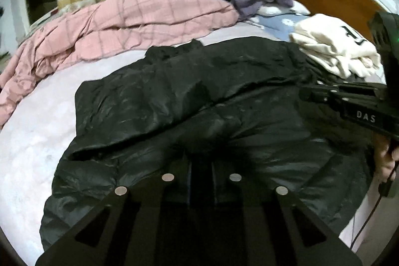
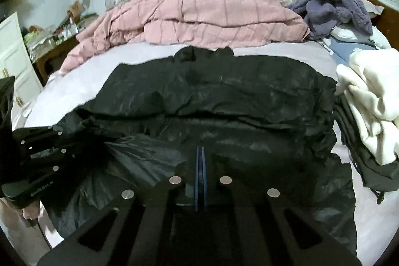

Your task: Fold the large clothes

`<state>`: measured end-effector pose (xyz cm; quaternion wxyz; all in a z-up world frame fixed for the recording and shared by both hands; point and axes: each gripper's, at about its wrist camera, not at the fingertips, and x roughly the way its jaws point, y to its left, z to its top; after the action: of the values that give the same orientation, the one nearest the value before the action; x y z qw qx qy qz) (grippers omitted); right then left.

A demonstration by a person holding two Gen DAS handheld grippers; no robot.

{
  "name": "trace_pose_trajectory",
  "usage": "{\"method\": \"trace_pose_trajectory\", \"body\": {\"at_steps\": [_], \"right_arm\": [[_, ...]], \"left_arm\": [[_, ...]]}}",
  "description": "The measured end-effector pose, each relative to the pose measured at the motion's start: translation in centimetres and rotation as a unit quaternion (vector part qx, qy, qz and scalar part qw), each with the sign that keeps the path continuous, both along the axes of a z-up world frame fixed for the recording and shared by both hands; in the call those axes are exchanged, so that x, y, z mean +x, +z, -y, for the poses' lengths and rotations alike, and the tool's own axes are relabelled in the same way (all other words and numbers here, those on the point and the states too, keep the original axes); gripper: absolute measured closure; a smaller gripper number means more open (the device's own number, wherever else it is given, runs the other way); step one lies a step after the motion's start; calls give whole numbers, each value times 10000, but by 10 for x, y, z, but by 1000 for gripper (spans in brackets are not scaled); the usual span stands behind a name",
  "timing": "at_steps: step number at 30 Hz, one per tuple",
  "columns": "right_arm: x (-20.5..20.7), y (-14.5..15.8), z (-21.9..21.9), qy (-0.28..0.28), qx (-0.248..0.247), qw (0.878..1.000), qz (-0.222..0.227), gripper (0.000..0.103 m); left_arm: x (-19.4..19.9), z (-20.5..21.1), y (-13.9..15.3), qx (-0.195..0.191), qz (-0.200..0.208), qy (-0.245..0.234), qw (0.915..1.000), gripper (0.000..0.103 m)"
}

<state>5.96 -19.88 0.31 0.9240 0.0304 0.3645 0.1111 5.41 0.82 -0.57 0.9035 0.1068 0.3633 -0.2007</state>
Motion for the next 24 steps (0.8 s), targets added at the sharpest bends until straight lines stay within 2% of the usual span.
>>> {"method": "trace_pose_trajectory", "body": {"at_steps": [4, 10, 13, 15, 18, 20, 22, 24], "right_arm": [[15, -6, 1, -72, -60, 9999, -102, 101], [1, 0, -8, 245, 160, 9996, -63, 101], [-1, -9, -17, 270, -144, 9992, -247, 101], [8, -26, -18, 67, -429, 9969, -653, 101], [21, -42, 3, -275, -45, 9937, -1085, 101], [20, -38, 18, -487, 126, 9930, -1066, 101], [15, -26, 31, -614, 145, 9945, -835, 101], [10, -14, 44, -735, 237, 9950, -631, 101]], "left_arm": [[19, 4, -19, 154, -177, 219, 9995, 91], [38, 15, -45, 487, -315, 434, 9974, 89], [38, 18, -50, 619, -271, 512, 9964, 85], [36, 16, -48, 628, -211, 561, 9962, 78], [31, 5, -38, 542, -57, 580, 9968, 71], [25, -6, -24, 510, 138, 589, 9969, 65], [19, -22, -7, 451, 351, 659, 9962, 57], [18, -42, 5, 308, 350, 767, 9960, 54]]}}
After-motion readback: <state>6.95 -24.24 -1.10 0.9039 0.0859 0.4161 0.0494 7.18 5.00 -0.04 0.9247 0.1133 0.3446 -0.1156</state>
